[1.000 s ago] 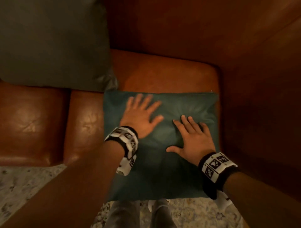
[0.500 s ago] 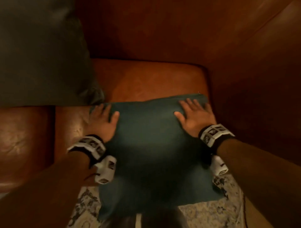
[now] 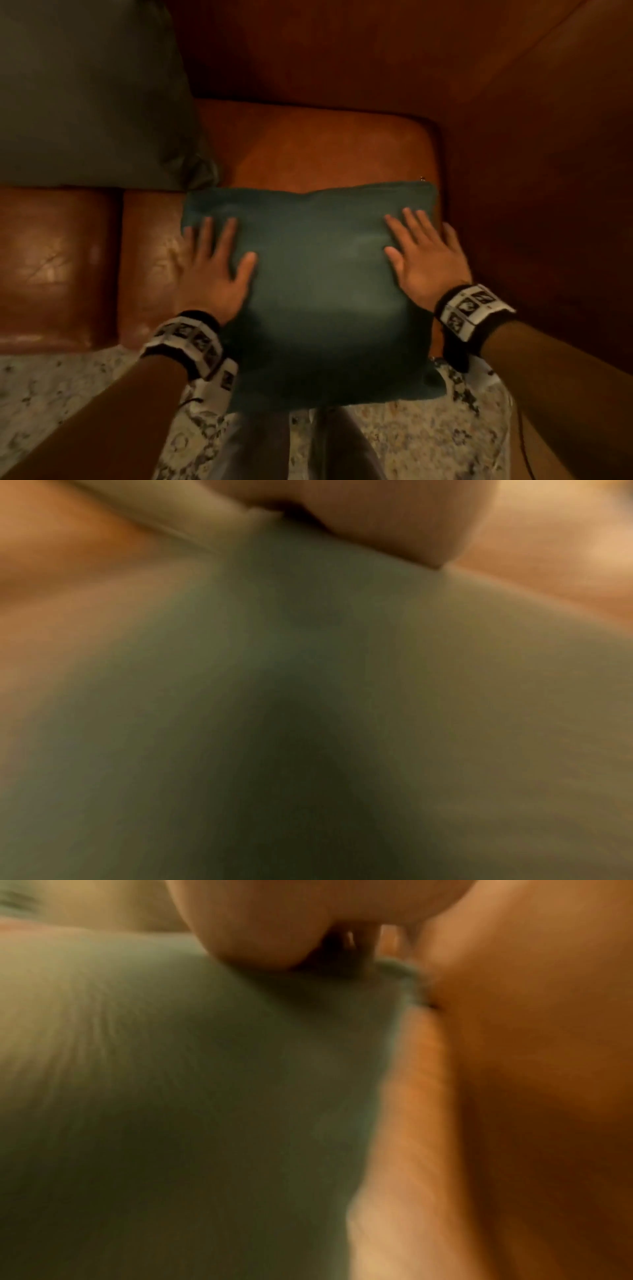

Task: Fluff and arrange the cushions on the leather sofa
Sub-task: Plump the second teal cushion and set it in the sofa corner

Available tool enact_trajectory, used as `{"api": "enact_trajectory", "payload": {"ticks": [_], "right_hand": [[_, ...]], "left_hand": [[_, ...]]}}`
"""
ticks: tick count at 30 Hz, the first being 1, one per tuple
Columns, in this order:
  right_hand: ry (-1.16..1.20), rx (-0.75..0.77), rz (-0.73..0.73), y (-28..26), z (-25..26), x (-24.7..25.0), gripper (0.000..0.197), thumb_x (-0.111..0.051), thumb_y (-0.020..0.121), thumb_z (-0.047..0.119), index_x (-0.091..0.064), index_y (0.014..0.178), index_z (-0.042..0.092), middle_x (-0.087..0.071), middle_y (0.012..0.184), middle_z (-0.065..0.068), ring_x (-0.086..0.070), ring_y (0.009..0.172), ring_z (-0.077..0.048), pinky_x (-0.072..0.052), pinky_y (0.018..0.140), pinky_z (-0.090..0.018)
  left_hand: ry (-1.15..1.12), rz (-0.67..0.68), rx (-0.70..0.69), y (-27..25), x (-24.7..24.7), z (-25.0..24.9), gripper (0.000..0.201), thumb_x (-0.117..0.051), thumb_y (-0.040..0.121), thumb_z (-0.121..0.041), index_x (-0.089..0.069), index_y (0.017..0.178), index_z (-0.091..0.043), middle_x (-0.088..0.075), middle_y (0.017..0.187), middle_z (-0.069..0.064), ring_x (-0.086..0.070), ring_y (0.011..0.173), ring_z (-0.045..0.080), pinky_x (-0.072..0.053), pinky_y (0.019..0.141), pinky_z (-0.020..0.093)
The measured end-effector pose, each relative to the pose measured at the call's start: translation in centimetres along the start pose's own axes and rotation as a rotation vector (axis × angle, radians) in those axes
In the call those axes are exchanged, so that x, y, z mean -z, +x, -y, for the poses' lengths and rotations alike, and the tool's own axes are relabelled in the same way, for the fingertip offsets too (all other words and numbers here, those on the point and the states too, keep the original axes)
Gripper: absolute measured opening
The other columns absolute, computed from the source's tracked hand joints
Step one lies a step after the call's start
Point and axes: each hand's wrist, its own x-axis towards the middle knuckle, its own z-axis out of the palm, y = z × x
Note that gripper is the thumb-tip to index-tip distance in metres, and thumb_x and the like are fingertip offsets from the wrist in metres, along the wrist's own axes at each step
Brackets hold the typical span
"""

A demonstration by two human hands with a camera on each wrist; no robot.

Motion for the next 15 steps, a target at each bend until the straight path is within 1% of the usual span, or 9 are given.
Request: {"api": "enact_trajectory", "payload": {"ticks": [2, 3, 4, 6, 8, 10, 11, 13, 15], "right_hand": [[0.120, -0.136, 0.010, -2.1, -2.1, 0.0, 0.062, -0.010, 0.099, 0.055, -0.009, 0.156, 0.031, -0.010, 0.166, -0.001, -0.008, 0.153, -0.020, -0.011, 0.121, -0.051], [0.166, -0.159, -0.029, -3.0, -1.7, 0.1, 0.062, -0.013, 0.100, 0.054, -0.012, 0.156, 0.029, -0.012, 0.166, -0.003, -0.009, 0.153, -0.022, -0.013, 0.121, -0.052], [0.182, -0.132, -0.094, -3.8, -0.3, 0.4, 0.061, -0.019, 0.100, 0.052, -0.018, 0.155, 0.026, -0.017, 0.165, -0.005, -0.014, 0.152, -0.024, -0.016, 0.120, -0.053], [0.132, 0.054, -0.227, -5.5, 4.1, -0.1, 0.060, -0.040, 0.096, 0.046, -0.033, 0.151, 0.023, -0.030, 0.160, -0.009, -0.025, 0.149, -0.028, -0.023, 0.117, -0.055], [0.059, 0.248, -0.216, -7.1, 7.9, -2.4, 0.063, -0.053, 0.088, 0.041, -0.042, 0.147, 0.021, -0.037, 0.156, -0.010, -0.032, 0.146, -0.029, -0.026, 0.115, -0.058], [0.024, 0.295, -0.174, -8.2, 7.7, -4.5, 0.058, -0.051, 0.092, 0.040, -0.043, 0.146, 0.022, -0.039, 0.156, -0.007, -0.034, 0.145, -0.027, -0.027, 0.115, -0.057], [0.006, 0.288, -0.176, -8.5, 6.4, -5.2, 0.054, -0.047, 0.095, 0.041, -0.043, 0.146, 0.023, -0.039, 0.156, -0.006, -0.036, 0.144, -0.027, -0.028, 0.114, -0.055], [-0.029, 0.246, -0.139, -9.7, 3.4, -6.3, 0.053, -0.041, 0.098, 0.045, -0.042, 0.147, 0.026, -0.040, 0.155, -0.004, -0.036, 0.144, -0.027, -0.030, 0.114, -0.054], [0.021, 0.120, -0.116, -10.8, 0.6, -6.5, 0.054, -0.034, 0.099, 0.049, -0.036, 0.149, 0.029, -0.037, 0.157, -0.002, -0.032, 0.146, -0.025, -0.030, 0.114, -0.054]], "left_hand": [[-0.146, 0.027, 0.227, -1.4, 0.9, 2.4, 0.071, -0.010, 0.089, -0.070, -0.001, 0.152, -0.040, 0.000, 0.163, 0.001, 0.004, 0.150, 0.026, 0.000, 0.119, 0.054], [-0.164, -0.001, 0.277, -2.4, 1.1, 2.3, 0.071, -0.011, 0.090, -0.067, -0.003, 0.154, -0.035, -0.001, 0.163, 0.005, 0.004, 0.149, 0.027, 0.000, 0.119, 0.055], [-0.155, -0.059, 0.247, -3.5, 1.4, 1.1, 0.073, -0.014, 0.091, -0.063, -0.009, 0.154, -0.029, -0.005, 0.163, 0.009, 0.000, 0.149, 0.029, 0.000, 0.119, 0.054], [-0.075, -0.155, -0.058, -5.9, 1.0, -3.6, 0.071, -0.029, 0.090, -0.056, -0.026, 0.152, -0.022, -0.019, 0.159, 0.014, -0.011, 0.148, 0.035, -0.004, 0.117, 0.051], [0.048, -0.122, -0.407, -9.1, -1.5, -7.9, 0.068, -0.040, 0.089, -0.053, -0.030, 0.150, -0.025, -0.024, 0.159, 0.008, -0.014, 0.148, 0.032, -0.009, 0.117, 0.052], [0.145, -0.068, -0.470, -10.6, -3.9, -7.5, 0.068, -0.039, 0.090, -0.056, -0.024, 0.151, -0.031, -0.021, 0.160, 0.002, -0.012, 0.149, 0.027, -0.011, 0.119, 0.051], [0.167, -0.080, -0.428, -10.7, -4.5, -5.8, 0.068, -0.037, 0.090, -0.059, -0.022, 0.151, -0.035, -0.019, 0.161, 0.001, -0.014, 0.148, 0.028, -0.012, 0.119, 0.050], [0.180, -0.074, -0.239, -11.5, -5.8, -1.1, 0.071, -0.033, 0.087, -0.065, -0.016, 0.151, -0.040, -0.014, 0.162, 0.000, -0.014, 0.148, 0.033, -0.009, 0.117, 0.053], [0.099, -0.034, 0.077, -12.4, -6.2, 3.6, 0.075, -0.021, 0.086, -0.069, -0.005, 0.153, -0.039, -0.006, 0.163, 0.006, -0.006, 0.148, 0.035, -0.005, 0.118, 0.056]]}}
